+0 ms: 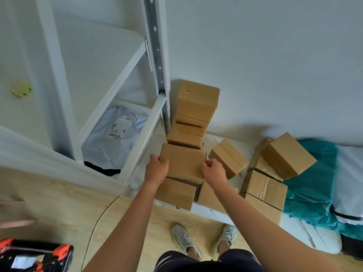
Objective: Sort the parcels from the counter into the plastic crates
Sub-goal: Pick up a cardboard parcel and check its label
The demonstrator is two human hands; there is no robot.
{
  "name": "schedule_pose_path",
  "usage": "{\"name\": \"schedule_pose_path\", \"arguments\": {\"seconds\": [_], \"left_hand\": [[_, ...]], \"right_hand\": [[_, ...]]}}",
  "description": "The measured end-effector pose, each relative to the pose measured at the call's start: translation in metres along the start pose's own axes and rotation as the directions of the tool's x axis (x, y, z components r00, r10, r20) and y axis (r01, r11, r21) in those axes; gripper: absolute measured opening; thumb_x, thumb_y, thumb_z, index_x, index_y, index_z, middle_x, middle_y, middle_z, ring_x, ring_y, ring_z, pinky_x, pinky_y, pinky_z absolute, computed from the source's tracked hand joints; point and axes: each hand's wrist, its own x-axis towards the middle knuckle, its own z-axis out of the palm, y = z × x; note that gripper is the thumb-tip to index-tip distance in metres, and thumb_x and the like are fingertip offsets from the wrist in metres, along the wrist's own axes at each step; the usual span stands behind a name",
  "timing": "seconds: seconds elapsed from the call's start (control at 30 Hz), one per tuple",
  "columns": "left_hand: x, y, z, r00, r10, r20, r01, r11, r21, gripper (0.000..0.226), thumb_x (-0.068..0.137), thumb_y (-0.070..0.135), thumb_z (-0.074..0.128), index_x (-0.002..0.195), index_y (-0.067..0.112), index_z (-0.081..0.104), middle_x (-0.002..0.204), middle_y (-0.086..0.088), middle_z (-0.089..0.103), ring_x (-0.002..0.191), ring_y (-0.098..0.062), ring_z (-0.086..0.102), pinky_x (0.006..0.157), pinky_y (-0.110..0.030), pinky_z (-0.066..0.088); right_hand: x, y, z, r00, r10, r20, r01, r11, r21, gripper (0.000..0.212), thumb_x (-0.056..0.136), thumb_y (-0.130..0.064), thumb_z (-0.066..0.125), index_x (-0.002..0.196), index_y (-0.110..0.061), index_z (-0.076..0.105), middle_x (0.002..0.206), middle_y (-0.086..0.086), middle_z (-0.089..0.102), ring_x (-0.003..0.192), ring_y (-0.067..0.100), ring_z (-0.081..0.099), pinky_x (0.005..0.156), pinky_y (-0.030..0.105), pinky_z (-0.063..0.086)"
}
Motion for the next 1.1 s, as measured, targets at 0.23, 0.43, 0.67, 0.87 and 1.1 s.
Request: {"name": "schedule_pose_path", "arguments": {"seconds": [0.23,0.43,0.67,0.87,1.1], "left_hand": [[-0.037,0.032,-0.002,0.987,0.161,-0.018,-0.161,0.986,-0.041,0.015,0.105,0.027,0.052,0.113,0.014,0.050,0.091,-0.007,0.061,0.071,-0.017,0.056,0.058,-0.029,0.043],[-0.080,0.073,0.012,0.917,0.386,-0.101,-0.398,0.906,-0.144,0.009,0.106,0.030,0.056,0.112,0.025,0.051,0.092,-0.006,0.066,0.066,-0.009,0.058,0.051,-0.019,0.046],[-0.141,0.137,0.042,0.666,0.684,-0.298,-0.746,0.600,-0.289,0.018,0.103,0.036,0.059,0.119,0.045,0.057,0.111,0.014,0.068,0.101,-0.016,0.067,0.082,-0.030,0.059],[-0.188,0.175,0.067,0.583,0.772,-0.253,-0.801,0.496,-0.334,0.024,0.103,0.037,0.054,0.127,0.034,0.059,0.112,0.022,0.067,0.104,-0.005,0.065,0.085,-0.016,0.053],[-0.205,0.216,0.112,0.689,0.725,-0.006,-0.674,0.637,-0.374,0.065,0.092,0.065,0.060,0.151,0.054,0.035,0.159,0.022,0.040,0.137,0.006,0.045,0.107,-0.025,0.043]], "right_hand": [[-0.021,0.002,-0.040,0.990,-0.072,-0.121,0.096,0.973,0.212,0.034,0.106,-0.026,0.057,0.138,-0.014,0.054,0.124,0.002,0.063,0.098,0.014,0.060,0.076,0.027,0.049],[-0.051,0.003,-0.101,0.953,-0.170,-0.252,0.238,0.932,0.272,0.035,0.106,-0.028,0.057,0.140,-0.020,0.054,0.120,-0.002,0.063,0.097,0.008,0.062,0.074,0.026,0.055],[-0.098,0.015,-0.199,0.898,-0.284,-0.336,0.425,0.756,0.497,0.043,0.096,-0.048,0.070,0.134,-0.032,0.056,0.131,-0.007,0.065,0.109,0.011,0.068,0.095,0.037,0.057],[-0.109,0.052,-0.278,0.898,-0.438,-0.033,0.353,0.675,0.648,0.076,0.078,-0.059,0.083,0.144,-0.040,0.051,0.107,-0.003,0.071,0.094,0.012,0.072,0.083,0.031,0.054],[-0.091,0.080,-0.276,0.862,-0.506,-0.033,0.271,0.404,0.874,0.074,0.081,-0.041,0.078,0.143,-0.007,0.052,0.127,0.011,0.070,0.116,0.027,0.069,0.095,0.040,0.057]]}}
